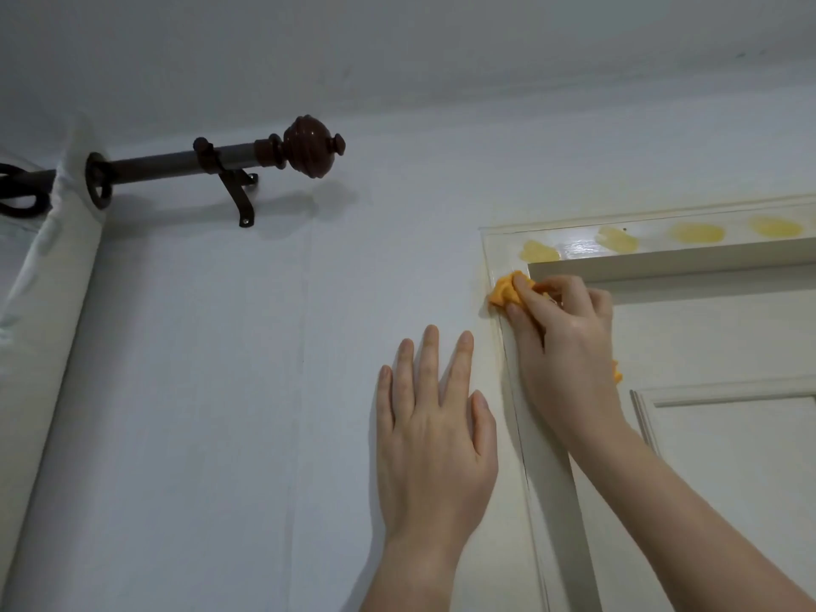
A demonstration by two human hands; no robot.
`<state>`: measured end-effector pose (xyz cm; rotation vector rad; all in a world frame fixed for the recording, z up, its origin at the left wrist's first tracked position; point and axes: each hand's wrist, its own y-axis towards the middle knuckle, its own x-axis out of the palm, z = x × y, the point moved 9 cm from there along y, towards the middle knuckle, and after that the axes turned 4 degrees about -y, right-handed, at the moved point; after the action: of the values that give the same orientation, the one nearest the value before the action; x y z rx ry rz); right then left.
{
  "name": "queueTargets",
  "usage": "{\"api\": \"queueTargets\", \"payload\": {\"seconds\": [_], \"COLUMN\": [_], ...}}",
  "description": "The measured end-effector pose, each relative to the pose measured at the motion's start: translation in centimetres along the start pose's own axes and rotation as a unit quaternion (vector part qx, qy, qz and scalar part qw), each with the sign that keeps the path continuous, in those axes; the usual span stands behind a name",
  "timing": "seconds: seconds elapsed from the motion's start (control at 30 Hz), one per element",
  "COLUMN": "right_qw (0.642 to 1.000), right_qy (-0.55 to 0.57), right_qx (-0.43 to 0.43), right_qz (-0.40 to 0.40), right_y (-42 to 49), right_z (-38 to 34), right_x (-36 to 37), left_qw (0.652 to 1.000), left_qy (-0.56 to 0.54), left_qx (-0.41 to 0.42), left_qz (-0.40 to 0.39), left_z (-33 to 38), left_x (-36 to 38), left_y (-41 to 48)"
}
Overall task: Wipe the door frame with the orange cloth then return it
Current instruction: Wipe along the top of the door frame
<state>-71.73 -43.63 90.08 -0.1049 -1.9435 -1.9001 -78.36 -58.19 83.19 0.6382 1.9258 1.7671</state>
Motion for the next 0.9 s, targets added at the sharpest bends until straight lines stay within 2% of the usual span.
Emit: {"api": "queueTargets", "payload": {"seconds": [0.17,0.3,0.43,0.6,0.73,0.9], "right_qw": [0.997,1.0,0.995,0.997,0.995,0.997], "right_qy": [-0.025,-0.021,-0.052,-0.072,-0.053,-0.051], "right_qx": [-0.071,-0.008,-0.079,-0.022,-0.081,-0.025], "right_qz": [-0.013,0.018,0.003,0.034,0.031,0.042], "right_y": [-0.4,1.9,3.3,3.8,4.2,3.4], "right_z": [-1.1,0.9,-1.6,1.0,-0.3,2.2], "right_x": [1.1,0.7,2.3,0.6,1.2,-0.1], "left_qw": [1.0,1.0,1.0,1.0,1.0,1.0], "left_qy": [0.007,0.008,0.009,0.01,0.01,0.01], "left_qx": [0.005,0.008,0.007,0.01,0.008,0.01], "left_qz": [0.0,-0.001,0.005,-0.002,-0.003,-0.01], "left_z": [0.1,0.1,0.0,0.1,-0.1,0.1], "left_x": [0.0,0.0,0.1,0.2,0.3,0.3], "left_y": [-0.2,-0.1,-0.1,-0.1,0.1,0.0]}}
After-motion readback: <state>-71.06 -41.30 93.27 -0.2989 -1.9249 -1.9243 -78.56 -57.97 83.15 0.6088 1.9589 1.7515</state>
